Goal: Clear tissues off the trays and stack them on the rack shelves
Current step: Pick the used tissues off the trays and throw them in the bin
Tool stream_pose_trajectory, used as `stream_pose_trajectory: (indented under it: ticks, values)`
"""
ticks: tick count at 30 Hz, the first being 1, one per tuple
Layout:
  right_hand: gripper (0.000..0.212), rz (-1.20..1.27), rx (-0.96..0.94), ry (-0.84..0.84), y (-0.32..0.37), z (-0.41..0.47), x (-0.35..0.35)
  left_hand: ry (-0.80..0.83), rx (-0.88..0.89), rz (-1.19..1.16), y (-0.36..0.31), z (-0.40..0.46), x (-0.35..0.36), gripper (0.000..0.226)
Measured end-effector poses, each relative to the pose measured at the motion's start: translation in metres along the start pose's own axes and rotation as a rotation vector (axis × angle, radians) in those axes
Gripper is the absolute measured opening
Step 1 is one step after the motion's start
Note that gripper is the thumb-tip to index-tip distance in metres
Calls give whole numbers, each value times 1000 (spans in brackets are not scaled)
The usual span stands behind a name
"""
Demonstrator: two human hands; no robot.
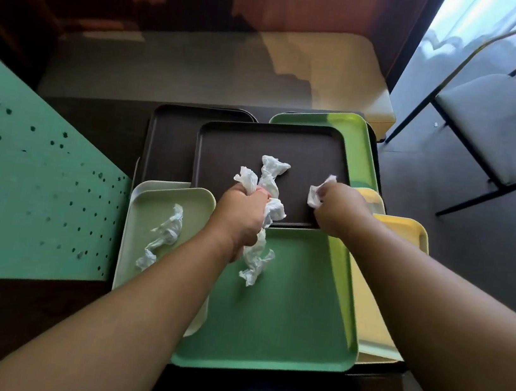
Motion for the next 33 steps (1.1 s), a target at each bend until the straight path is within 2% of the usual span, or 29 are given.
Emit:
stream_pose_trajectory:
  ticks: [2, 5, 7, 9, 11, 14, 15, 18, 20, 22, 24, 25, 27, 29, 31, 33]
  values:
    - [28, 177, -21, -48, 17, -10, -8, 12, 14, -35, -1, 1, -7, 19]
    - [11, 617, -186, -33, 67, -42, -21, -8, 27, -95, -6, 2, -22, 19]
    - [13, 727, -301, 40, 100, -63, -21, 24, 15, -140, -7, 2, -27, 26]
    - [19, 790, -338, 98, 118, -72, -13, 118, -7, -165, -8, 0, -24, 34]
    - [22, 874, -352, 147, 128, -74, -7, 177, 7, -206, -13, -3, -28, 32]
    - [28, 1105, -288, 233, 134, -73, 3, 99, 106, -132, -18, 0, -49, 27]
    - [30, 1152, -248, 174, 130, -69, 0, 52, 134, -89, -18, 3, -58, 23]
    - [22, 1039, -133, -119, 105, -48, -9, -35, 140, -58, -14, 7, -77, 18]
    - [34, 762, -96, -214, 94, -33, -10, -47, 132, -47, -13, 8, -84, 17]
    - [55, 435, -110, -195, 95, -20, -3, -45, 135, -50, -12, 8, -89, 17]
    - [63, 219, -108, -124, 96, -9, 9, -38, 143, -49, -14, 6, -92, 18]
    - [60, 153, -96, -95, 94, -3, 15, -35, 141, -41, -15, 6, -94, 20]
    - [43, 60, -76, -76, 90, 4, 20, -32, 136, -43, -16, 4, -98, 25]
    - [26, 125, -75, -146, 91, 0, 11, -24, 125, -73, -17, 2, -101, 29]
    - [22, 348, -128, -246, 101, -18, -7, -3, 113, -107, -19, -2, -102, 33]
    - [16, 596, -259, -257, 121, -45, -23, 46, 97, -112, -21, -5, -98, 36]
Point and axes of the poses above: each hand's wrist, its own z-axis towards the middle knuckle, its own x-axis out of the palm, y = z × x, the point moved 10 cm from there along z, towards the middle knuckle, and after that the axes turned 2 degrees about -z, right-handed, at the moved point
